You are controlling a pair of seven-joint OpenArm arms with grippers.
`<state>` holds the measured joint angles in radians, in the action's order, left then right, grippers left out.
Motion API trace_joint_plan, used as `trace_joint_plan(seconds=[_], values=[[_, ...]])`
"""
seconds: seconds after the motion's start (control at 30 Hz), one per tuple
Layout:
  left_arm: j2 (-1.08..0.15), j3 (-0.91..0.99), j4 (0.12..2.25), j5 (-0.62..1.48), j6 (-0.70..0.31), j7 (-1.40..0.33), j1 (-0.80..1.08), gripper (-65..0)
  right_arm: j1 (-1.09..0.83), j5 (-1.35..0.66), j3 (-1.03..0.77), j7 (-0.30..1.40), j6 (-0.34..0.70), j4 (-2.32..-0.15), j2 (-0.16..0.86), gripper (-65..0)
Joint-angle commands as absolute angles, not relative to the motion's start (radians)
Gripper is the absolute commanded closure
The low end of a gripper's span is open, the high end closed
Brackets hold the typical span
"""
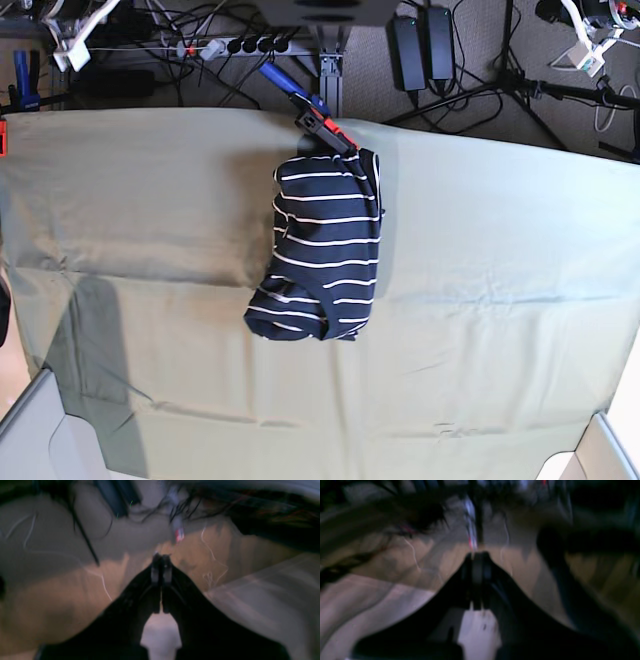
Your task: Fold the T-shirt properly
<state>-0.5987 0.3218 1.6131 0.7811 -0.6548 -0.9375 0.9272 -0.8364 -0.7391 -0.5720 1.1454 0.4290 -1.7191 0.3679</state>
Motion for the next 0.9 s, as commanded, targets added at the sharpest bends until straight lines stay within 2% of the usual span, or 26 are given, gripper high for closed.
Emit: trace_joint_plan(seconds=[0.0,0.2,0.33,0.43,0.63,0.73,0.87], values=[[-0.610,0.309,1.571,0.769,-0.629,-0.929,0.919,0.0,-0.845,-0.743,-0.580,1.143,0.494,-1.676,0.379,0.0],[-0.609,0.079,1.204,0.610,-0.474,-0.935,0.723,0.0,-0.773,-0.723,-0.579,1.150,0.489,-1.332,0.379,0.0],[-0.600,-0.156,0.964,0.505,-0.395,-0.944,0.537,0.0,-0.685,-0.598,-0.554,1.183,0.440,-1.111,0.380,0.0],[-0.555,-0.298,0.805,0.463,-0.393,-0.926,0.392,0.0,-0.620,-0.527,-0.506,1.200,0.396,-0.954,0.379,0.0],[-0.423,-0.505,0.587,0.459,-0.392,-0.924,0.144,0.0,-0.465,-0.555,-0.386,1.204,0.379,-0.717,0.378,0.0],[-0.350,-0.562,0.517,0.459,-0.348,-0.930,0.063,0.0,-0.402,-0.568,-0.361,1.205,0.378,-0.678,0.359,0.0],[-0.274,-0.568,0.434,0.454,-0.348,-0.945,0.010,0.0,-0.331,-0.557,-0.360,1.204,0.378,-0.678,0.323,0.0]])
